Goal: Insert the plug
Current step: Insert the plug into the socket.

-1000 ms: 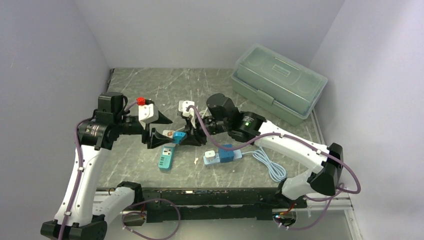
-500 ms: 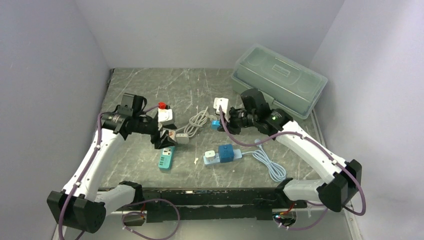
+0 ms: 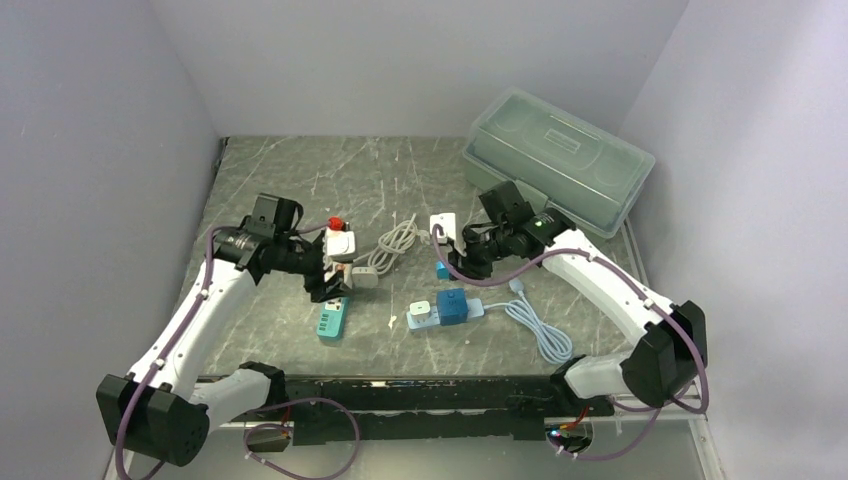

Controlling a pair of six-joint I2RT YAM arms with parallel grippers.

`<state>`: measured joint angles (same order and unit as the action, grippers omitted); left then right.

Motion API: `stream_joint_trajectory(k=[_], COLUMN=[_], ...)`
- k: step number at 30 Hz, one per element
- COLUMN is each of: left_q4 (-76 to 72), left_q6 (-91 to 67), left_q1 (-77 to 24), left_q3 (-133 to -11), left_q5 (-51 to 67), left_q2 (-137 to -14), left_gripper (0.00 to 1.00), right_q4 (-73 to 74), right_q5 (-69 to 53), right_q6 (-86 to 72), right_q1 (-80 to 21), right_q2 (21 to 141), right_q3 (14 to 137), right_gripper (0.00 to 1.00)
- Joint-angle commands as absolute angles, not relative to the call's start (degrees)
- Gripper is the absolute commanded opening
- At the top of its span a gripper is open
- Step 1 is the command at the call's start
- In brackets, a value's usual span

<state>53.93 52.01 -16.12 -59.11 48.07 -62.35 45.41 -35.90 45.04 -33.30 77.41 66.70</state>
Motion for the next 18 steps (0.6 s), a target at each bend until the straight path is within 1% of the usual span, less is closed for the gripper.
stream_joint_trajectory(k=[1, 9, 18], left_q4=[53.2, 52.1, 50.3], left_q6=[53.6, 50.6, 47.4], left_q1=[-16.4, -16.4, -16.5], left_q3=[-58.3, -56.1, -53.9], left_q5=[48.0, 47.5, 47.3], left_q2=[-61.0, -58.6, -55.6], left_gripper=[0.72, 0.72, 0.73], right_q4=[45.5, 36.0, 31.0], right_q5=[-42.1, -46.0, -46.9], right_q6=[47.8, 45.9, 45.5], right_q1=[-32.5, -32.4, -32.5], right_q2=[73.0, 67.6, 65.8], right_q3=[64.1, 54.1, 50.3], right_gripper=[0.00, 0.00, 0.00])
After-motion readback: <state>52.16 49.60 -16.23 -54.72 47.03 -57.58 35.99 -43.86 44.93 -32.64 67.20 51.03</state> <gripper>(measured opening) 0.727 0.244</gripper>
